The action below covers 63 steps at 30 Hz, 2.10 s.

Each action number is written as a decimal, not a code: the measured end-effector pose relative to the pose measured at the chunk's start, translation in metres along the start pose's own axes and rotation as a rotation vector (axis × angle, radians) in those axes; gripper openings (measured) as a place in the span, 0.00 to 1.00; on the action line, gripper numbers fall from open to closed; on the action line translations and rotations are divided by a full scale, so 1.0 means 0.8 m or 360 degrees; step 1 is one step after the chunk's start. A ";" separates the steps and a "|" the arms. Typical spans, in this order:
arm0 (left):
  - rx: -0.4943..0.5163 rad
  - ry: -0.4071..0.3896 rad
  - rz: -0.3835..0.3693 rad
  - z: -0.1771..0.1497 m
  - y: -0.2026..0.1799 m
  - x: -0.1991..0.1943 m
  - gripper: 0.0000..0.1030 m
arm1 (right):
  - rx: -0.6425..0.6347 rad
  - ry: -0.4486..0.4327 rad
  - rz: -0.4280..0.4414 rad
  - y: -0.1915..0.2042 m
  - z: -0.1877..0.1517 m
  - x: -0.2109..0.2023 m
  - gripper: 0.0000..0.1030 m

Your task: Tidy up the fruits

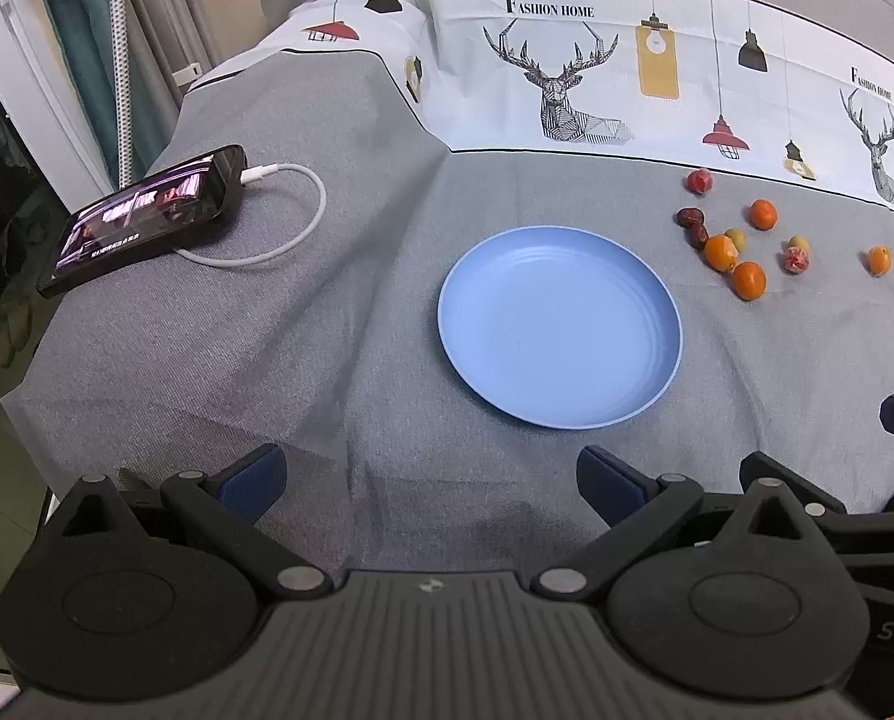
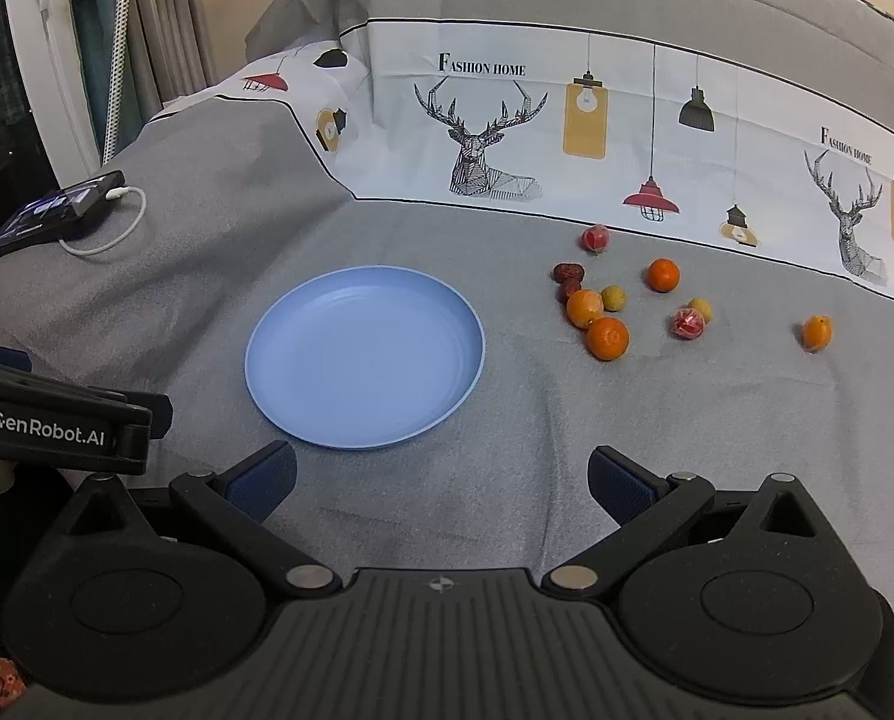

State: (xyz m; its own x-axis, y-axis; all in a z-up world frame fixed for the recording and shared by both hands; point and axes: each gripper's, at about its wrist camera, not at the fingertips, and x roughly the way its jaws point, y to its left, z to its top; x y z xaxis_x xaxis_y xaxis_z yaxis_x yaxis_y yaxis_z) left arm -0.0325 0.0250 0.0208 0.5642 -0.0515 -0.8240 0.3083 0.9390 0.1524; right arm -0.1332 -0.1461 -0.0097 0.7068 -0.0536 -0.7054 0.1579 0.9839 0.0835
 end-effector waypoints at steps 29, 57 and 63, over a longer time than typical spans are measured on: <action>0.0009 -0.0010 -0.0009 0.000 -0.002 -0.008 1.00 | -0.0081 -0.0111 -0.0061 0.004 -0.003 -0.010 0.99; 0.0255 0.0169 -0.0096 0.058 -0.127 0.047 1.00 | 0.0416 -0.0281 -0.0367 -0.172 -0.001 0.016 0.99; 0.0334 0.0211 -0.0142 0.075 -0.173 0.071 1.00 | 0.0518 -0.0241 -0.0430 -0.220 -0.005 0.036 1.00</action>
State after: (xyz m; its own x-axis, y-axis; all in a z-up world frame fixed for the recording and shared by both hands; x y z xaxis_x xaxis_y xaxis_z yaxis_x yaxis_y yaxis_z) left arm 0.0027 -0.1283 -0.0140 0.4263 -0.0731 -0.9016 0.5123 0.8410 0.1740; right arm -0.1436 -0.3198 -0.0473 0.6996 -0.3494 -0.6233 0.5423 0.8276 0.1448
